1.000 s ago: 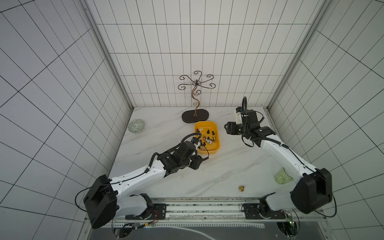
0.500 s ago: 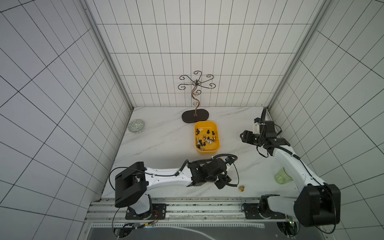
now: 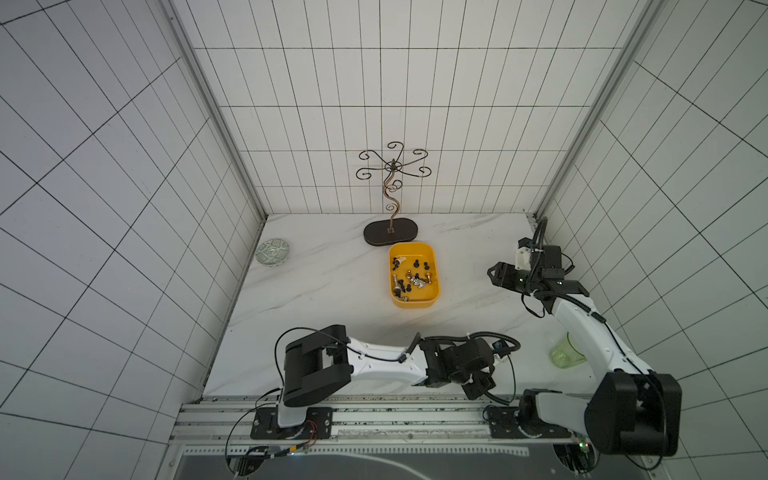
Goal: Put the chess pieces into the storage box
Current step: Pick up the chess piece at the center of the board.
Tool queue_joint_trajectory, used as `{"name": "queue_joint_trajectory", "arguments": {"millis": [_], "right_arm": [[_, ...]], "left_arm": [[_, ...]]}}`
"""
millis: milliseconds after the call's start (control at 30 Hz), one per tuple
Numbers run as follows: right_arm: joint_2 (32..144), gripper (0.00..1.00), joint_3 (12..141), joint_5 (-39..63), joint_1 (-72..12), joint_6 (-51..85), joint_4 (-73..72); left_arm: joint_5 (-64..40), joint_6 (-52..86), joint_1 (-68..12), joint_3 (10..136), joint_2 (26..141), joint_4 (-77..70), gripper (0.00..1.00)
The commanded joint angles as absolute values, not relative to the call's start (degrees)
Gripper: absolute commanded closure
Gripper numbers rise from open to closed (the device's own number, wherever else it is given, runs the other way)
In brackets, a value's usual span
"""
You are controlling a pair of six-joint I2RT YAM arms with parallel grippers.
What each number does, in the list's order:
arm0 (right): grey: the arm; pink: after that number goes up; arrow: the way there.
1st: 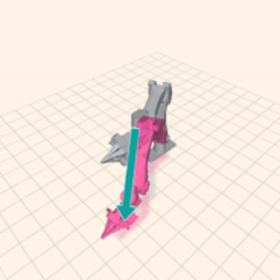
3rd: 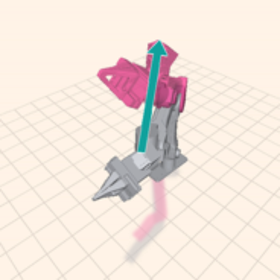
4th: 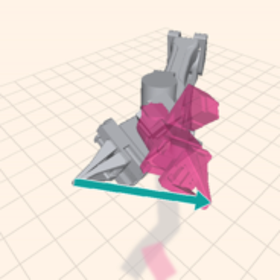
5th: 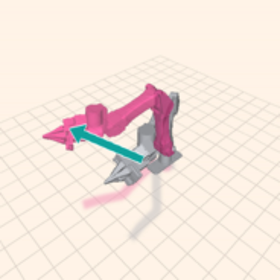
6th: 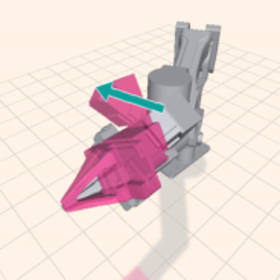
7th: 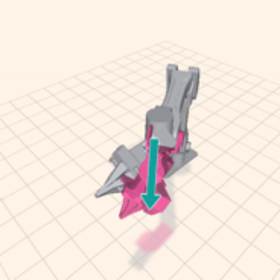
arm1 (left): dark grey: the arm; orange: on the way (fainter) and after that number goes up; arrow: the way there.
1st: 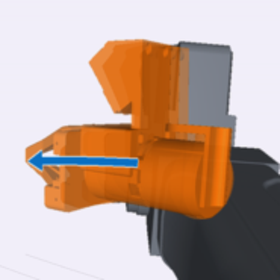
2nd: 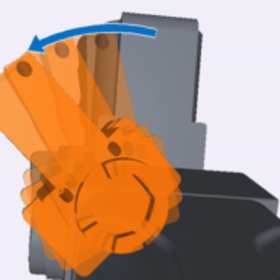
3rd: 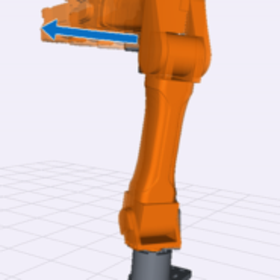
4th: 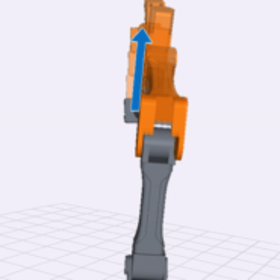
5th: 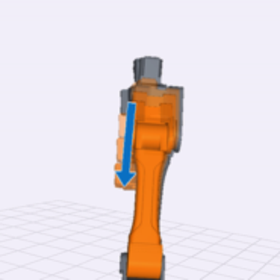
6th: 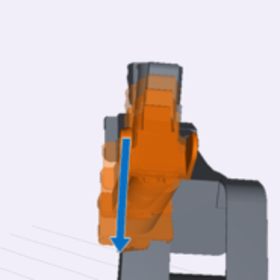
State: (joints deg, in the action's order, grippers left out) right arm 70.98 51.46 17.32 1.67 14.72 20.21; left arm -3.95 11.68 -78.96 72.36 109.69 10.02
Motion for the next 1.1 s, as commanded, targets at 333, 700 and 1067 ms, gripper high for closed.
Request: {"name": "queue_joint_trajectory", "arguments": {"millis": [333, 700, 1067], "right_arm": [[69.2, 0.34, 47.9, 19.9, 3.3, 13.2, 19.0], [69.1, 0.35, 47.5, 20.0, 3.7, 13.2, 18.9], [68.5, 0.36, 47.0, 20.3, 4.0, 13.4, 18.9]], "left_arm": [[-0.1, 10.0, -79.5, 76.1, 115.8, 8.8, 0.53], [0.2, 9.7, -79.5, 77.7, 118.3, 9.1, 0.78], [2.6, 10.3, -79.5, 76.7, 113.5, 8.2, 0.9]]}}
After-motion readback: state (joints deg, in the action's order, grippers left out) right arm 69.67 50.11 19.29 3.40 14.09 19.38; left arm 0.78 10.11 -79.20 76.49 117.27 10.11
